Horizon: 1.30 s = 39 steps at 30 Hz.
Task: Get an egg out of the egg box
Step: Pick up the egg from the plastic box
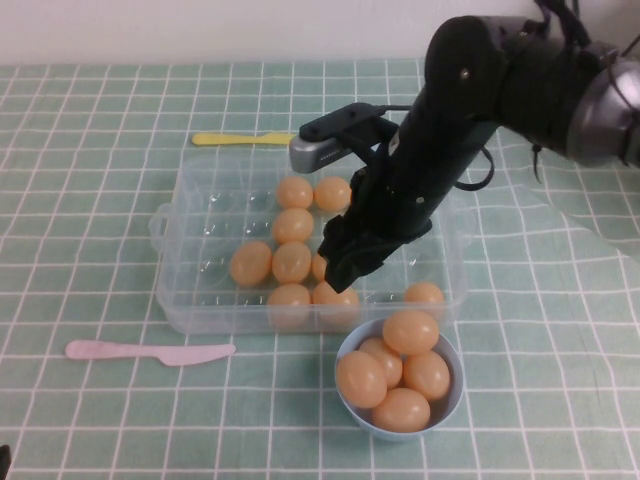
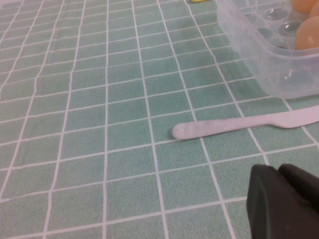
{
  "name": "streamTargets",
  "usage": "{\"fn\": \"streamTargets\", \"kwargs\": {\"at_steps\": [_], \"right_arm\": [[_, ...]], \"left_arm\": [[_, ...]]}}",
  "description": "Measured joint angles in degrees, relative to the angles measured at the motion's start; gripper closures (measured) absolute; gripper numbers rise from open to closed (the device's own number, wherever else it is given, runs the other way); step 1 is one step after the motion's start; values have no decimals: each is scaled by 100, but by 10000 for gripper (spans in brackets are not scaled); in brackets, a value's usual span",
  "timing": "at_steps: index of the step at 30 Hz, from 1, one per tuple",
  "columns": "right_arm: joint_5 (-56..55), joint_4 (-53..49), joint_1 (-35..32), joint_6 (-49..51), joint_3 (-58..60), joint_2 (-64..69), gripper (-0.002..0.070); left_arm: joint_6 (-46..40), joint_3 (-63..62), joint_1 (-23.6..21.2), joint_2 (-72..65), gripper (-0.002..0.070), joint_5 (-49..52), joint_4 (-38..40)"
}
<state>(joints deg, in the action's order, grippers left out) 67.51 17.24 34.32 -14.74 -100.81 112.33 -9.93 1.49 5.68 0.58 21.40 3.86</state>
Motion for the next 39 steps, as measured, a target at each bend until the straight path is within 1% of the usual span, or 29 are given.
{"fn": "streamTargets", "kwargs": {"at_steps": [3,9,16,31,39], "right_arm": [[96,-66,103,0,-337,288,249],[166,-404,184,10,-688,762,238],[88,-491,184,35,-731,940,237],[-396,-642,184,852,-783,1155,237],[-417,-657,184,852,-783,1155,237]], "left_arm": [[0,0,0,0,678,0,0],[0,0,0,0,678,0,0],[0,0,0,0,678,0,0],[4,0,0,0,678,0,-4],[4,0,0,0,678,0,-4]]}}
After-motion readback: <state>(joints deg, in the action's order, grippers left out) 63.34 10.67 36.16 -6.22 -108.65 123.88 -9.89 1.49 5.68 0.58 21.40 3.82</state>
